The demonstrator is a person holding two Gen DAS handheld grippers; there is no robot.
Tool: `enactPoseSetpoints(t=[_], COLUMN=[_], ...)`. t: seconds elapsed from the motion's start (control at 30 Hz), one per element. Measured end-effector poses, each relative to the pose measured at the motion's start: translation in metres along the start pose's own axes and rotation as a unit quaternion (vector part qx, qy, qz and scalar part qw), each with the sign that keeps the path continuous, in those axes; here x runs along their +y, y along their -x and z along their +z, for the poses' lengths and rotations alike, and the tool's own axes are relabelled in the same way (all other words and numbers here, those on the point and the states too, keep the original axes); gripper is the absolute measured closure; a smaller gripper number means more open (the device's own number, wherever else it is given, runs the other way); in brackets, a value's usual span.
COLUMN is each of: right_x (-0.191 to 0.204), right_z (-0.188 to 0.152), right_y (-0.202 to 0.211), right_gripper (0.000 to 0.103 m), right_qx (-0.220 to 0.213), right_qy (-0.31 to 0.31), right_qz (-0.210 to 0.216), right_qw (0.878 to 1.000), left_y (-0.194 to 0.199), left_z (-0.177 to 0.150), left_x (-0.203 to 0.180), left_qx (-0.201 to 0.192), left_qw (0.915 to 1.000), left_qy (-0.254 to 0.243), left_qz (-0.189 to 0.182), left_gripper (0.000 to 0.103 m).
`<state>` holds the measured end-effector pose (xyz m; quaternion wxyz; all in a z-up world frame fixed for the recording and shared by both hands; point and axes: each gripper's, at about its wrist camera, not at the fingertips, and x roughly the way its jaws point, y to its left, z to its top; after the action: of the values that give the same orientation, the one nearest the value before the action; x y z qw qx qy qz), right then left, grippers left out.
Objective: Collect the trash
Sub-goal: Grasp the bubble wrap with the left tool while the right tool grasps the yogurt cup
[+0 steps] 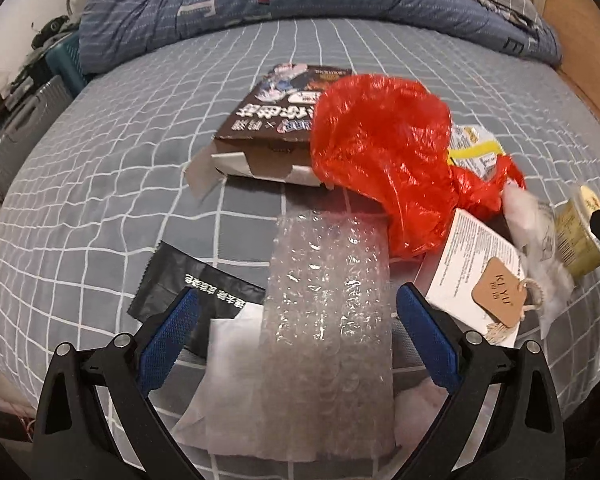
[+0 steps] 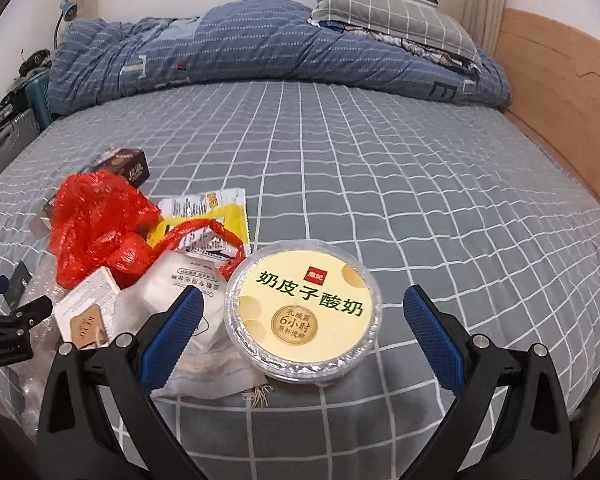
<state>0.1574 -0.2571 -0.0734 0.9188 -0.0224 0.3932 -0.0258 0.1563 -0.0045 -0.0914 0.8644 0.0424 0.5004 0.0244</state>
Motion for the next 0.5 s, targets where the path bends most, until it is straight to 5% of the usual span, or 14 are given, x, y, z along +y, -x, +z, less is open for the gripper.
enactPoseSetpoints(t=[0.5], right_x=[0.001], right_z=[-0.002], right_y=[-0.014], right_gripper=[0.013], right_qx=[0.016], right_qy=[0.001], right_qz=[0.003], right_qw=[1.0], left_y=[-0.016], left_z=[-0.001], left_x=[-0.007], left_qx=[0.024], left_qw=[0.9988], left_qy=[-0.001], left_qz=[-0.043], left_gripper=[0.041])
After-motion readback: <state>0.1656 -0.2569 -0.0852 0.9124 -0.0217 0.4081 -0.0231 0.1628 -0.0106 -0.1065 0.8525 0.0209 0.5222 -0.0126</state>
